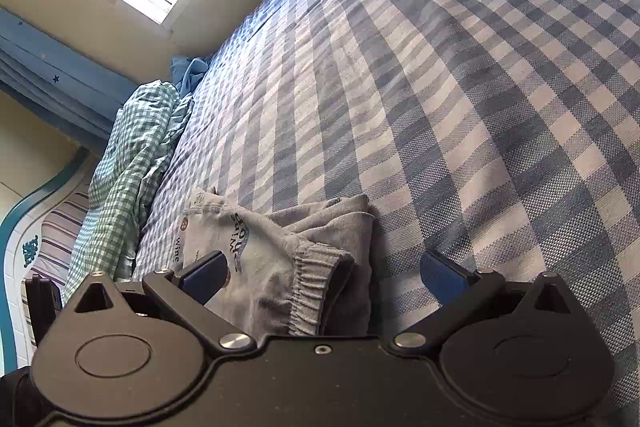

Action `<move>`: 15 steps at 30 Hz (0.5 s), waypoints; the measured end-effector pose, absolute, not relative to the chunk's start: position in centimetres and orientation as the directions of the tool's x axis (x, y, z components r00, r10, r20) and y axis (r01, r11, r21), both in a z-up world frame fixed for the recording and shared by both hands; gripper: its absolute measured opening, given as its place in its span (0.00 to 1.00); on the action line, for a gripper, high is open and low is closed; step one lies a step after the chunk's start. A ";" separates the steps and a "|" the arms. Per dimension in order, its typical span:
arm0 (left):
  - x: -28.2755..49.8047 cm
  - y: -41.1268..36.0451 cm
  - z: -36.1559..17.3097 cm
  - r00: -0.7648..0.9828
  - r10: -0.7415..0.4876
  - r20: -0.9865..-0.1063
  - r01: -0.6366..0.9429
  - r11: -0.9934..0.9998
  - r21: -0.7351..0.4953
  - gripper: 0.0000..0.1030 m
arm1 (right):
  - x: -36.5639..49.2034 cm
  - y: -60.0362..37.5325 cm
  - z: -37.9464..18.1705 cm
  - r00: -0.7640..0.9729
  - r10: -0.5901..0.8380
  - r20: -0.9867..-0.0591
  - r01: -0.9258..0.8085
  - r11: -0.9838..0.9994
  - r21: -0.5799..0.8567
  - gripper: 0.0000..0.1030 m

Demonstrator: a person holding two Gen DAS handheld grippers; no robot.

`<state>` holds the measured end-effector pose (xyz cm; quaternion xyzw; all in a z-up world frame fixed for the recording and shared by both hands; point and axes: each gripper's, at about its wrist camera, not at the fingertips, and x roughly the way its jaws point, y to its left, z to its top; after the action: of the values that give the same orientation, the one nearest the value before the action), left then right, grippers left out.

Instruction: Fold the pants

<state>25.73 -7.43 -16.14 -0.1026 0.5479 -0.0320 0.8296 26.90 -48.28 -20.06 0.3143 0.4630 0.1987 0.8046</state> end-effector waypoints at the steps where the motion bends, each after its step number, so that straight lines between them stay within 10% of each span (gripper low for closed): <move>1: 25.5 -7.2 -16.0 0.398 -0.194 -0.896 -0.056 0.970 -0.235 0.99 | 27.1 -48.0 -20.0 0.486 0.606 -0.629 -0.017 0.726 0.687 0.99; 8: 25.3 -6.0 -16.1 0.368 -0.271 -0.889 -0.090 0.942 -0.324 0.75 | 27.0 -47.6 -20.0 0.456 0.637 -0.621 0.010 0.694 0.720 0.97; 15: 26.9 -5.1 -15.1 0.305 -0.232 -0.924 -0.135 0.950 -0.283 0.48 | 26.9 -46.9 -19.2 0.451 0.529 -0.719 0.063 0.784 0.617 0.53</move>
<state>26.94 -5.14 -15.12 -0.1557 0.5885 -0.0307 0.7928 26.88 -46.90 -19.20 0.2942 0.5034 0.1457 0.7993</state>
